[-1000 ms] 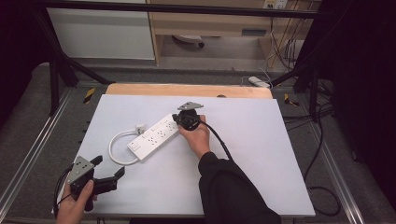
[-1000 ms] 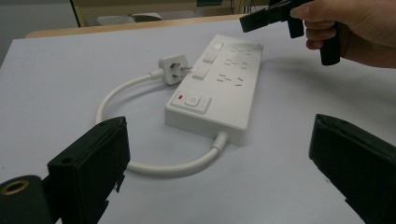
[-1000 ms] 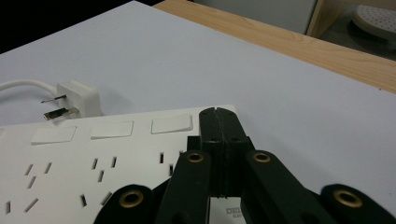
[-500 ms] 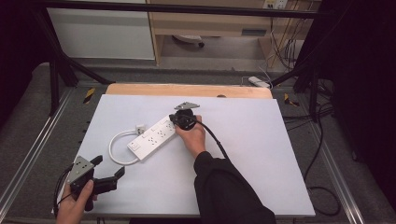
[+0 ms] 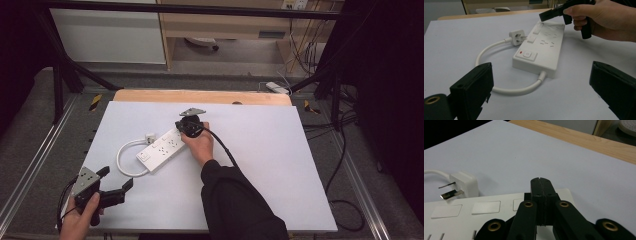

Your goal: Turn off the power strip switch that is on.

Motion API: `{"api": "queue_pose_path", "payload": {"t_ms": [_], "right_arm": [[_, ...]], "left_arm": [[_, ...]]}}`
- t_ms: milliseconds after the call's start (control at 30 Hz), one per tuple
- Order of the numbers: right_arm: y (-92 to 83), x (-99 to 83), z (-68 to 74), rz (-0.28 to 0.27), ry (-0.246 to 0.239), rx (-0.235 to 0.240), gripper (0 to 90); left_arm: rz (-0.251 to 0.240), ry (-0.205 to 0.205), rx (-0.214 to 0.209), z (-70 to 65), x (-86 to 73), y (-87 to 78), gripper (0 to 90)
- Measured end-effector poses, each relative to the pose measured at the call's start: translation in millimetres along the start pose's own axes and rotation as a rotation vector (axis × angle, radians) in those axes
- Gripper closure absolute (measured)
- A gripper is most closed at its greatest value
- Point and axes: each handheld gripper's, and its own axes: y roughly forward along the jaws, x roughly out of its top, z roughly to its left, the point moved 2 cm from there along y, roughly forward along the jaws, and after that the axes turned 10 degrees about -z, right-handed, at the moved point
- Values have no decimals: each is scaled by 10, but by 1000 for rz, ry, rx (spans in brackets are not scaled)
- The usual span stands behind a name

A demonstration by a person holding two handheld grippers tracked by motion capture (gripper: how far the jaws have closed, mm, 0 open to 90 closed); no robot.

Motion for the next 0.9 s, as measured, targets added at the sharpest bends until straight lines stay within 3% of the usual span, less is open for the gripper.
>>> {"api": "queue_pose_path", "payload": {"t_ms": [700, 767, 833, 900], "right_arm": [[11, -51, 1, 9, -46, -9, 900], [4, -54, -9, 7, -16, -4, 900], [-17, -38, -6, 20, -36, -3, 900], [-67, -25, -5, 0, -41, 3, 900]], "left_arm": [[3, 6, -2, -9, 0, 1, 53], [0, 7, -2, -9, 1, 3, 53], [-1, 8, -3, -7, 2, 0, 53], [0, 7, -3, -3, 0, 1, 53]]}}
